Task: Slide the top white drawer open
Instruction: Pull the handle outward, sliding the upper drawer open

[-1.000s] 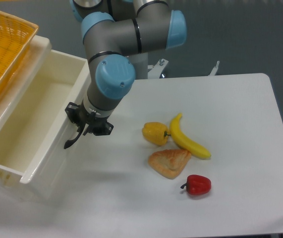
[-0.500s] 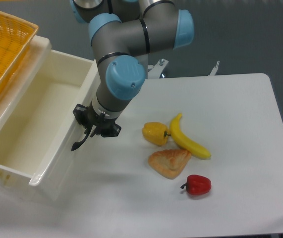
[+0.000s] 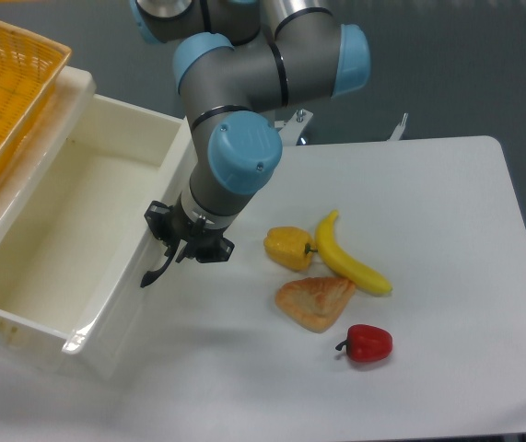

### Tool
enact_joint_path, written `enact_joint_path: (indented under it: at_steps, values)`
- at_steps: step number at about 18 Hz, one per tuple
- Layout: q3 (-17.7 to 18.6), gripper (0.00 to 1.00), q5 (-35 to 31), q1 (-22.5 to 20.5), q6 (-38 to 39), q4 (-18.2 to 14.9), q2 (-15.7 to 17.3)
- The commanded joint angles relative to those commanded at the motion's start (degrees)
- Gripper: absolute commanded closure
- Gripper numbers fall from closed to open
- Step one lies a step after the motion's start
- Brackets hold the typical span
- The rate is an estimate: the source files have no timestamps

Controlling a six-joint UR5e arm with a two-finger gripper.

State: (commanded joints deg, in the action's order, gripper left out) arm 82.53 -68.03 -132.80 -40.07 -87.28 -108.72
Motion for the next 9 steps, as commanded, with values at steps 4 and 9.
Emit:
enact_joint_path:
  at_steps: [4, 9]
  values:
    - [0.1, 0.75, 0.0, -0.4, -1.1, -0.3, 0.1]
    - [0.1, 0.62, 0.0, -0.8, -1.1, -0.2, 0.2]
